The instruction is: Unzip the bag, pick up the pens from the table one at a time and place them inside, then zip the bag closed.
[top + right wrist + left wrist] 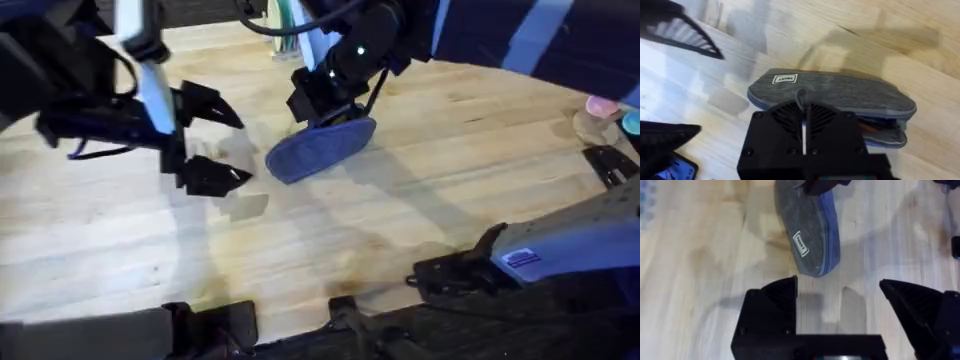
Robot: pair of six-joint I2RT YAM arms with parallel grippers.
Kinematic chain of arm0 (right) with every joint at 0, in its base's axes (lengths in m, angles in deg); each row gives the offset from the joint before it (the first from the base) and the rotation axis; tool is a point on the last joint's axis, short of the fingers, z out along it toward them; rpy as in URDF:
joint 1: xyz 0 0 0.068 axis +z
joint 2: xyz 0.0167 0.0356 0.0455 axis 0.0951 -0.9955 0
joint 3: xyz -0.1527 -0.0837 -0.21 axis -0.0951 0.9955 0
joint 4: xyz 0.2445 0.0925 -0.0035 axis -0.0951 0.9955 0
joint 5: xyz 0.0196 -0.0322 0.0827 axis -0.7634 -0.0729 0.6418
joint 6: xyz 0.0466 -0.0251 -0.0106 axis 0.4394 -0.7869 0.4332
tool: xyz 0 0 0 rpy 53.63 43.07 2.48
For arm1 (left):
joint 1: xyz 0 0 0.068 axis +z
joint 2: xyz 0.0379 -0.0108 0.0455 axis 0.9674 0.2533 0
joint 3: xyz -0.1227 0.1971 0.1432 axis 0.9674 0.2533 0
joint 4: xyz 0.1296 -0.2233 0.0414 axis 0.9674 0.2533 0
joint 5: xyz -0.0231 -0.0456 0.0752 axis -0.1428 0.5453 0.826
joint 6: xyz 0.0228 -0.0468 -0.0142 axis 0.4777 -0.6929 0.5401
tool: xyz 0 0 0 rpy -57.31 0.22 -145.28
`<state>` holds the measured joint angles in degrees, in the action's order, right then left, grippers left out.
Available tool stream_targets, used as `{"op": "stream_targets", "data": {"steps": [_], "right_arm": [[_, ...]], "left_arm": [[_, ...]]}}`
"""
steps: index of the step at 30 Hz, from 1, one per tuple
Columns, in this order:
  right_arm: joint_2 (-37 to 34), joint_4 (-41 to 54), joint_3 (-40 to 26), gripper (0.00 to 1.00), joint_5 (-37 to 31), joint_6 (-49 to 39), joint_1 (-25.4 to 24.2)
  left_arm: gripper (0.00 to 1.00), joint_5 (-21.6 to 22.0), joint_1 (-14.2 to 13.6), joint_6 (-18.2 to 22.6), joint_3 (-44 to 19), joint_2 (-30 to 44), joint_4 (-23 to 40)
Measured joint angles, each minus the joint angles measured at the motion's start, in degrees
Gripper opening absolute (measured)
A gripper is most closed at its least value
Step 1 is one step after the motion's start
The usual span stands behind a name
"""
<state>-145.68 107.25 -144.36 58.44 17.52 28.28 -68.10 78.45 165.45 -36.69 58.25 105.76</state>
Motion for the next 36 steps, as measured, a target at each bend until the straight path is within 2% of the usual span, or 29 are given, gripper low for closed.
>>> {"op": "stream_targets", "data": {"steps": [13, 19, 22, 23, 24, 28, 29, 31, 36], "right_arm": [[0.0, -0.09, 0.0, 0.034, 0.0, 0.0, 0.0], [0.0, -0.11, -0.02, 0.033, 0.02, 0.0, 0.0], [0.02, -0.13, -0.02, 0.034, 0.02, 0.0, 0.0], [0.02, -0.13, -0.02, 0.033, 0.02, 0.0, 0.0], [0.0, -0.14, -0.02, 0.033, 0.02, 0.0, 0.0], [0.02, 0.07, 0.0, 0.033, 0.09, 0.0, 0.02], [0.0, 0.13, 0.0, 0.033, 0.18, 0.0, 0.02], [0.0, 0.12, 0.0, 0.033, 0.23, 0.0, 0.15], [0.0, 0.09, 0.0, 0.032, 0.22, 0.0, 0.26]], "left_arm": [[0.993, -6.18, -7.31, -0.04, 0.0, 10.97, -6.81], [0.993, -7.38, -9.99, -0.04, 0.0, 12.13, -9.08], [0.994, -7.51, -10.39, -0.04, 0.0, 12.15, -9.28], [0.928, -7.53, -10.39, -0.09, 0.0, 12.13, -9.31], [0.811, -7.53, -10.37, -0.22, 0.0, 12.14, -9.36], [0.176, -7.5, -10.32, -0.19, 0.0, 12.13, -11.01], [0.085, -7.45, -10.32, -0.06, 0.0, 12.15, -11.2], [0.05, -7.3, -10.32, -0.18, 0.0, 12.15, -10.94], [0.046, -7.29, -10.32, -0.19, 0.0, 12.13, -10.94]]}}
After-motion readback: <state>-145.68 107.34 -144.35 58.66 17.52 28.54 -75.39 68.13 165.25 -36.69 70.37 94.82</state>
